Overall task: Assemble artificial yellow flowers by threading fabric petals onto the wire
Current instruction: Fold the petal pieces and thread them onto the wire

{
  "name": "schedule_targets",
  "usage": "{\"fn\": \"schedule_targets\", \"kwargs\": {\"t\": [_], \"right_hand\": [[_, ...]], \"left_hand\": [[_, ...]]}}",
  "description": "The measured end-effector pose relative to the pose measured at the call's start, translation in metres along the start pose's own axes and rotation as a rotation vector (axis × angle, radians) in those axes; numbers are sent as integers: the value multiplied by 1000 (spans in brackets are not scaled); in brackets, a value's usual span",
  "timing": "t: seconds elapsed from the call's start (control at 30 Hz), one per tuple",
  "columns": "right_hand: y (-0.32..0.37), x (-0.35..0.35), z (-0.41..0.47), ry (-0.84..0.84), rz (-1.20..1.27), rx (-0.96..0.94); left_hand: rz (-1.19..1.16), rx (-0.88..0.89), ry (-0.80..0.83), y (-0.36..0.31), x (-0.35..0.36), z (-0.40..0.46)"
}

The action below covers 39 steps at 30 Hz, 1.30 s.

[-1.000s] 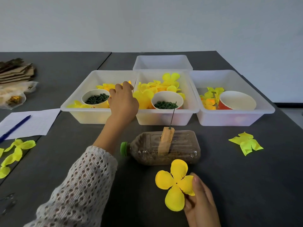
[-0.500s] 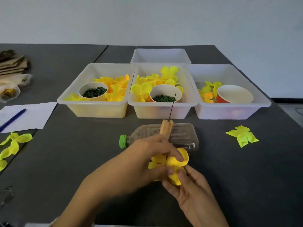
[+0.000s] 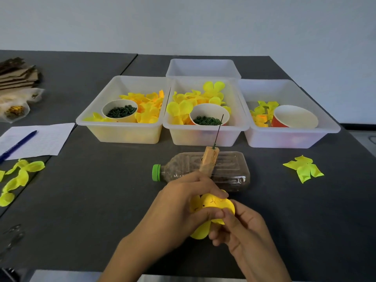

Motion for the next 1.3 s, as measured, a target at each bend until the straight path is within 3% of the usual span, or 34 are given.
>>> {"fn": "schedule_targets", "kwargs": {"t": [0.23,0.4,0.57,0.63,0.8,0.93,1.03,1.23,1.3], "right_hand": [[-4,-5,-2,-153,54,-30],[1,-10,-5,-243,-38,-61],[8,-7,-6,-216,-9,-134],[10,-5,-6,-197,-7,-148],[3,-23,-10,-300,86,-124],[-1,-37,-12,-352,105,-93],[-6,-36,-10,-324,161,-54],[-18,-34,-8,-265,196,55],[-21,-37,-8,-286,215,70]], "left_hand": [[60,51,45,-10,11,-1],[-24,68,-46,-15,11,-2],[-214,-49,-278,-1,-13,0],[-389,-99,-362,10,-30,6],[-654,-172,-626,47,-81,21],[-361,-110,-833,53,-143,50],[-190,-74,-851,52,-166,98],[288,-301,-445,99,-133,182],[352,-375,-376,115,-122,188]]}}
Point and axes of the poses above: each hand's wrist, its own z-axis towards the middle knuckle, its own x-axis out of the palm, y = z × x, the point moved 9 cm from there along z, towards the middle knuckle
